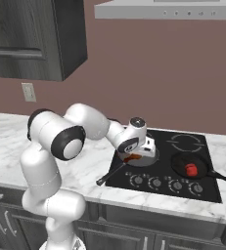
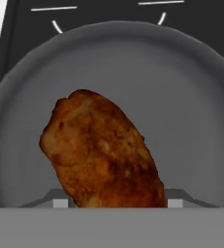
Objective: Place both pans onto different burners. Then place the bell pepper and the chicken drumstick on different pans.
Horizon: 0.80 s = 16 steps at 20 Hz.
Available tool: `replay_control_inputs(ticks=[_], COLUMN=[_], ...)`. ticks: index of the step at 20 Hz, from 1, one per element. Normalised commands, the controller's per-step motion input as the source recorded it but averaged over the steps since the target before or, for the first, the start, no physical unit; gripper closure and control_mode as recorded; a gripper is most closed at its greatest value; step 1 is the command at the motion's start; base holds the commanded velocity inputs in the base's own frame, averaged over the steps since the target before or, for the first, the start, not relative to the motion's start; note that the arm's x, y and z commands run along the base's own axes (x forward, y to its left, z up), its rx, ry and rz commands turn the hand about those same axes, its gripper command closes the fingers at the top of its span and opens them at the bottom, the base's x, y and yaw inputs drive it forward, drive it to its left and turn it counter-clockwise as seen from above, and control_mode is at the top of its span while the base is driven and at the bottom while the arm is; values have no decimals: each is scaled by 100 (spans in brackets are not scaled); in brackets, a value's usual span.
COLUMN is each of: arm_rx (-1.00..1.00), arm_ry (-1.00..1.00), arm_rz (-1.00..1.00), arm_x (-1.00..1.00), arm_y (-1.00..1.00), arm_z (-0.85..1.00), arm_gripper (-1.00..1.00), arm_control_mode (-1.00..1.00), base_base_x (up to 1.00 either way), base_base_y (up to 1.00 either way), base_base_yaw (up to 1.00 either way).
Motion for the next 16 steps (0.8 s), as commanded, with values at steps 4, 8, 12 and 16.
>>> replay_control_inputs(ticks=[4,8,12,16], arm_rx=[0,0,0,0], arm_ry=[0,0,0,0], arm_rz=[0,0,0,0], arm_x=[14,19,19,17], arm_y=[0,0,-1,0], arm_z=[-17,-16,-14,-10], arm_gripper=[100,100,100,-100], arm_control_mode=[-100,-100,-100,-100], base_base_x=[0,0,0,0], base_base_y=[0,0,0,0], base_base_yaw=[0,0,0,0])
